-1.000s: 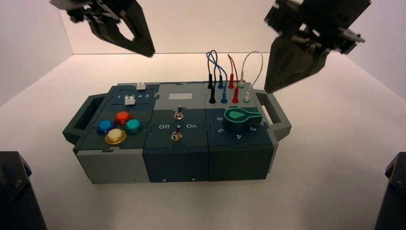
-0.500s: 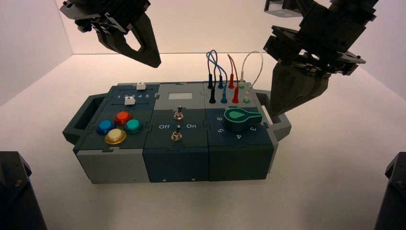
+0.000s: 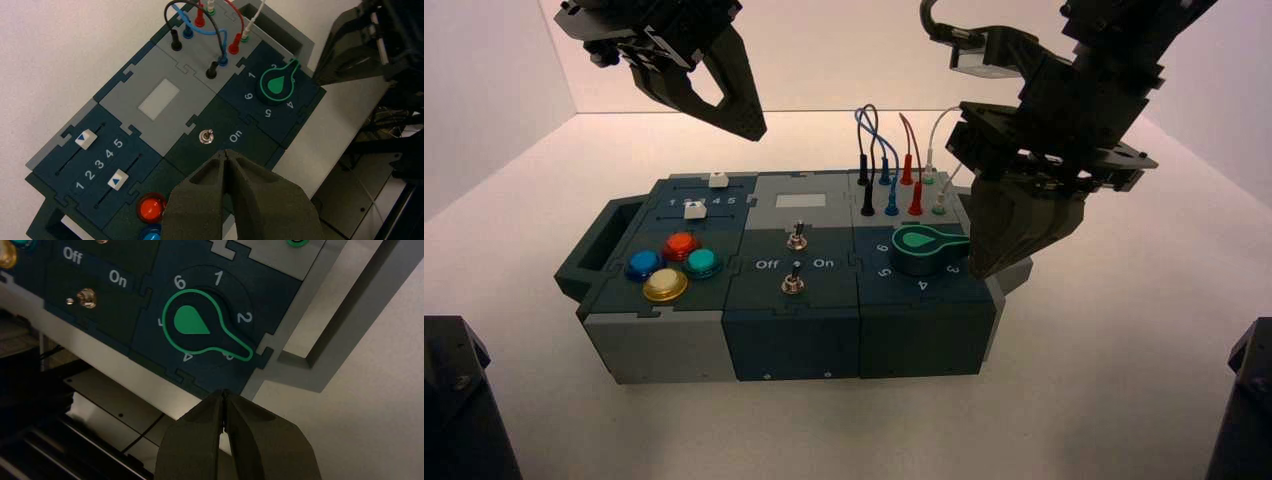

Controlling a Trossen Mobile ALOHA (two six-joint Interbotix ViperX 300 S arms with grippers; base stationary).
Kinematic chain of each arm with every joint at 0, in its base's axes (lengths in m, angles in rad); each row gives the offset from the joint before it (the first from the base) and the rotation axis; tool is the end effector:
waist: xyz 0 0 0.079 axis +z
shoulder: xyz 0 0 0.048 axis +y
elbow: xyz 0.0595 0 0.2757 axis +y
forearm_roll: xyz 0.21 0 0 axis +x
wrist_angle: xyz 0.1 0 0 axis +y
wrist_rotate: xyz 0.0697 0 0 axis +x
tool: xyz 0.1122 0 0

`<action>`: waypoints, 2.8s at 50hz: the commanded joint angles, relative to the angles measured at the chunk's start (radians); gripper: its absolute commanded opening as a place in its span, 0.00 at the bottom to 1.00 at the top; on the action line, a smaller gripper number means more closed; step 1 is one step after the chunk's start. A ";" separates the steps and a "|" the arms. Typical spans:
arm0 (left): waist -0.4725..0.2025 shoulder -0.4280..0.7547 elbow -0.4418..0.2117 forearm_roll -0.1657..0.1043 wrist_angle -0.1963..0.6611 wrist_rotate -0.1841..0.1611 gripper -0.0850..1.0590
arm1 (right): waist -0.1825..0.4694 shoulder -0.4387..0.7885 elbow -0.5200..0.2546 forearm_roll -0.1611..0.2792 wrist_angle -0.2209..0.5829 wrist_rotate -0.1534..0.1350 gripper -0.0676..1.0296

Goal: Turn the knob to position 2.

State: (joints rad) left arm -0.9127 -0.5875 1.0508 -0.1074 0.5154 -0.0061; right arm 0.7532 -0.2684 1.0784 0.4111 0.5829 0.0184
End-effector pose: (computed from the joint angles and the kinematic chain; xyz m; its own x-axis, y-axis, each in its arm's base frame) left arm 0.1611 -0.2241 0.1004 0.3003 -0.4749 -0.8272 0.7537 0.6496 -0.0993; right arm 0.1450 0.1908 0.0108 0.0029 0.3042 -0.9526 -0.3990 0.8738 0.2779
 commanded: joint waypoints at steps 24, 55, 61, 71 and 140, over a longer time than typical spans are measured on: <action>-0.009 -0.009 -0.009 0.002 -0.009 0.008 0.05 | 0.003 0.106 -0.074 -0.026 -0.064 -0.002 0.04; -0.009 -0.011 -0.009 0.002 -0.009 0.008 0.05 | -0.058 0.087 -0.075 -0.089 -0.046 0.005 0.04; -0.009 -0.011 -0.009 0.002 -0.011 0.008 0.05 | -0.063 0.081 -0.080 -0.094 -0.043 0.005 0.04; -0.009 -0.011 -0.009 0.003 -0.011 0.008 0.05 | -0.064 0.081 -0.091 -0.095 -0.043 0.005 0.04; -0.009 -0.014 -0.011 0.008 -0.011 0.008 0.05 | -0.064 0.015 -0.109 -0.097 0.014 0.012 0.04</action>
State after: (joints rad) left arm -0.9173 -0.5921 1.0508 -0.1028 0.5139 -0.0015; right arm 0.6918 -0.2086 0.9756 0.3145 0.5875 0.0245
